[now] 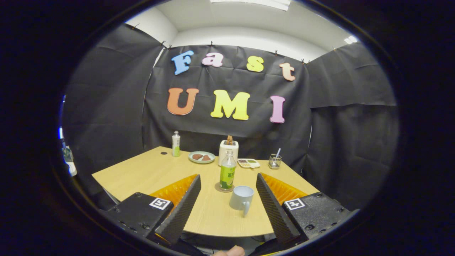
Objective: Take the bottle from table, then pour the juice into the cup, finally place the bottle on the coaster
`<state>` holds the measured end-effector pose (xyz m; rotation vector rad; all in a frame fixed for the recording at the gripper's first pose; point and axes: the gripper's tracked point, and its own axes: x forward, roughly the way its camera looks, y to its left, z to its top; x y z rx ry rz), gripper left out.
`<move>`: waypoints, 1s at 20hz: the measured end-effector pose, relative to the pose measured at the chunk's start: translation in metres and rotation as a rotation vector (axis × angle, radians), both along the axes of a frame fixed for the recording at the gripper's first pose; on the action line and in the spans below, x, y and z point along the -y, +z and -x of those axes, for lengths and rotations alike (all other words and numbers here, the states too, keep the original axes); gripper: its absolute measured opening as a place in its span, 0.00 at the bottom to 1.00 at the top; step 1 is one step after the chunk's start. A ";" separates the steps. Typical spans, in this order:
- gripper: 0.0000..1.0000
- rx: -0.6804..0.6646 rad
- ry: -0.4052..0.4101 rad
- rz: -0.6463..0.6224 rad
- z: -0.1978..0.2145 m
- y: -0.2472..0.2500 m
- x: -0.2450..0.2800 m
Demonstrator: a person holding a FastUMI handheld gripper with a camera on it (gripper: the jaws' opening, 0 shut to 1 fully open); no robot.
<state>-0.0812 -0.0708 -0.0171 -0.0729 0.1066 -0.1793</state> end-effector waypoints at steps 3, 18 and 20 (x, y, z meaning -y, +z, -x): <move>1.00 0.002 -0.044 -0.032 0.011 0.001 0.012; 1.00 0.100 0.003 -0.096 0.027 0.014 0.013; 1.00 0.092 0.000 -0.102 0.024 0.013 0.016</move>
